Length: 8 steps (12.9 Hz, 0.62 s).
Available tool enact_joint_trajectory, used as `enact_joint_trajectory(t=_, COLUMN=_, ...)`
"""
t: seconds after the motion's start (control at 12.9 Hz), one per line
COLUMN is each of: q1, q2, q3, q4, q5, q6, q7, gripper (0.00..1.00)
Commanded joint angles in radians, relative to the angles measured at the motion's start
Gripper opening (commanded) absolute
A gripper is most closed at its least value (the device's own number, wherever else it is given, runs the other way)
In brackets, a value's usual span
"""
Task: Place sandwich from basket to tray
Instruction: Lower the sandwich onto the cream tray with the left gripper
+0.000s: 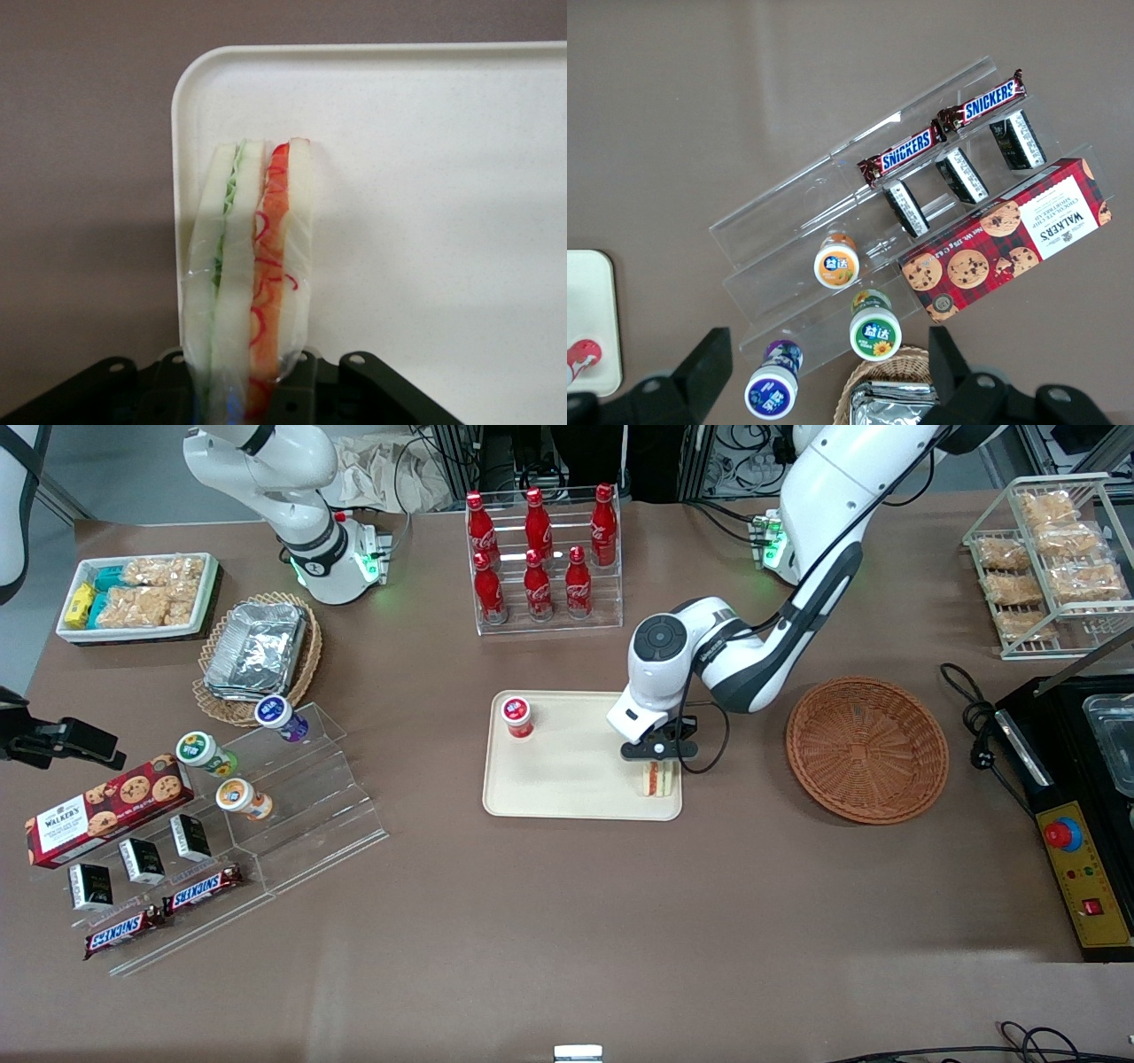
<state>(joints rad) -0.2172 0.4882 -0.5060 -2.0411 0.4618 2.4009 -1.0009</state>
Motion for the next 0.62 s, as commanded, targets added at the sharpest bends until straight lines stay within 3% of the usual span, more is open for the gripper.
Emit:
enact_joint_trajectory(t=0.0, q1=-0.011, q2=0.019, q3=0.0, q4=0.033, q5=0.026, q6=0.0, q7=-0.03, gripper=0.65)
enact_joint_trajectory(t=0.08, q1=-0.011, q2=0.026, q3=0.0, q4=0.036, q5=0.024, q6=0.0, q7=-0.031, gripper=1.0)
enact_joint_trajectory(t=0.54, q1=-0.011, q2=0.027, q3=-0.002, q4=0.048, q5=0.02, q6=-0.014, q7=-0.033, gripper=1.0)
